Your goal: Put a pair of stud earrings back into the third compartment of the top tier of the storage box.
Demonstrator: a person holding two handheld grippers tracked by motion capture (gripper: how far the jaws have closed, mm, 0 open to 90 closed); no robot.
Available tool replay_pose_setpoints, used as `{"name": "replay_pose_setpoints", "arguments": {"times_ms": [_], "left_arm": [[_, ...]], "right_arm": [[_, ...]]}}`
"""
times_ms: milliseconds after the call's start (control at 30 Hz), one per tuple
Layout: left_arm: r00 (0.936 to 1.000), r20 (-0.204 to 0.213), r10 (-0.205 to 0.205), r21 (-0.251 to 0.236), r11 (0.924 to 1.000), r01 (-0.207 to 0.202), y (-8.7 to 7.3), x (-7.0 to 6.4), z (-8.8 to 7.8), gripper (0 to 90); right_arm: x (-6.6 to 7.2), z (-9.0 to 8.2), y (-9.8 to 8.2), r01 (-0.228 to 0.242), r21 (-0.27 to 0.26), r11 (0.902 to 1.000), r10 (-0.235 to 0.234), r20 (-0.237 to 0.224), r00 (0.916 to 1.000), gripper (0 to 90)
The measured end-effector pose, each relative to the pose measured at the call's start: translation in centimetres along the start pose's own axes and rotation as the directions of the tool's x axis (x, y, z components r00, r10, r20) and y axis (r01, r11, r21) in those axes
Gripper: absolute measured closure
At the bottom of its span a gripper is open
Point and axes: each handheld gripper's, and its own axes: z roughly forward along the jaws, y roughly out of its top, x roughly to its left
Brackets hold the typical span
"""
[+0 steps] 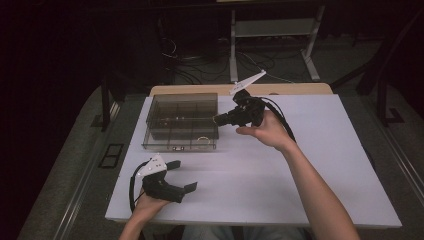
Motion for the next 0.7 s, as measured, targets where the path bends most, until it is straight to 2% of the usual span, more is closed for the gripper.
{"name": "replay_pose_setpoints", "arguments": {"times_ms": [700], "left_arm": [[1.0000,0.000,0.001,-0.002,1.0000,-0.001,0.0,0.1,-0.1,0.0]], "right_arm": [[-0.3,3.9,-0.1,0.006,0.028,0.9996,-0.005,-0.033,0.9995,85.1]]}}
